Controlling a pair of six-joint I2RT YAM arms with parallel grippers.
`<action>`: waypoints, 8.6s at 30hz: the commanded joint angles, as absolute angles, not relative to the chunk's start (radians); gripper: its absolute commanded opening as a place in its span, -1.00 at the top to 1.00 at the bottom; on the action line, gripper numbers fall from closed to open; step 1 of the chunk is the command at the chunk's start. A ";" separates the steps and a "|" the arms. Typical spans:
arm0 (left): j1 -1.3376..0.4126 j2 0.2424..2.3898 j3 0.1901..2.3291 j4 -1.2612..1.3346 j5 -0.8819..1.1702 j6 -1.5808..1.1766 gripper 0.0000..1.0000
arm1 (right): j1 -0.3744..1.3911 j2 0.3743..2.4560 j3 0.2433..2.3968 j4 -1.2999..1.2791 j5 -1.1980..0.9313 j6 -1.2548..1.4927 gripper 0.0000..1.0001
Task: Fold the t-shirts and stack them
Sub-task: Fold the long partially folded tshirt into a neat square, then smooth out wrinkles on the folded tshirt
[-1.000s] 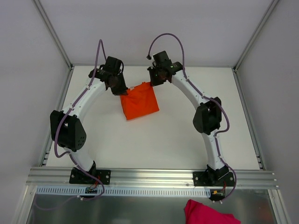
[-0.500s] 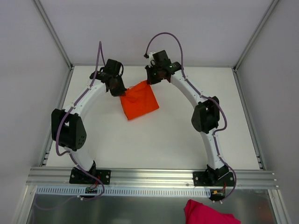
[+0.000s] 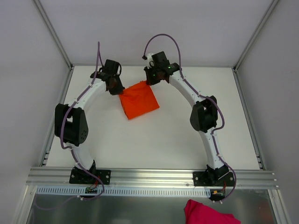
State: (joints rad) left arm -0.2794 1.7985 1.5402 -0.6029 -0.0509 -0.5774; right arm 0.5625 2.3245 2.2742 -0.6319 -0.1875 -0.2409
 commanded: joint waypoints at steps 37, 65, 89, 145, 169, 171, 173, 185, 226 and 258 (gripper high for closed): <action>-0.406 1.886 1.534 -0.368 0.290 -0.649 -0.80 | 0.581 1.510 1.669 -0.727 0.075 -0.262 0.98; -0.459 2.042 1.500 -0.779 0.140 -0.736 -0.30 | 0.563 1.253 1.585 -0.836 0.170 -0.281 0.98; -0.523 1.545 1.284 -0.769 0.006 -0.641 -0.45 | 0.549 1.334 1.370 -0.672 -0.282 -0.129 0.98; -0.333 1.529 1.104 -0.675 -0.230 -0.641 -0.43 | 0.690 2.129 1.683 -0.489 -0.535 -0.101 0.08; -0.282 1.529 1.043 -0.638 -0.210 -0.624 -0.38 | 0.689 2.235 1.802 -0.518 -0.546 -0.101 0.08; -0.282 1.528 1.037 -0.631 -0.209 -0.627 -0.37 | 0.687 2.230 1.784 -0.520 -0.545 -0.106 0.08; -0.282 1.525 1.028 -0.626 -0.203 -0.630 -0.36 | 0.686 2.229 1.772 -0.525 -0.546 -0.107 0.14; -0.281 1.519 1.003 -0.612 -0.198 -0.640 0.46 | 0.686 2.230 1.769 -0.534 -0.534 -0.107 0.87; -0.259 1.499 1.107 -0.709 -0.367 -0.677 1.00 | 0.687 2.397 2.189 -0.638 -0.491 -0.109 0.98; -0.256 1.404 1.118 -0.587 -0.213 -0.702 1.00 | 0.670 2.111 2.025 -0.655 -0.305 -0.141 0.98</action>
State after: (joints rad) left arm -0.2665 1.4498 1.1698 -0.5888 -0.2485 -0.6693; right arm 0.6708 2.1933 2.0178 -0.6548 -0.3042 -0.1543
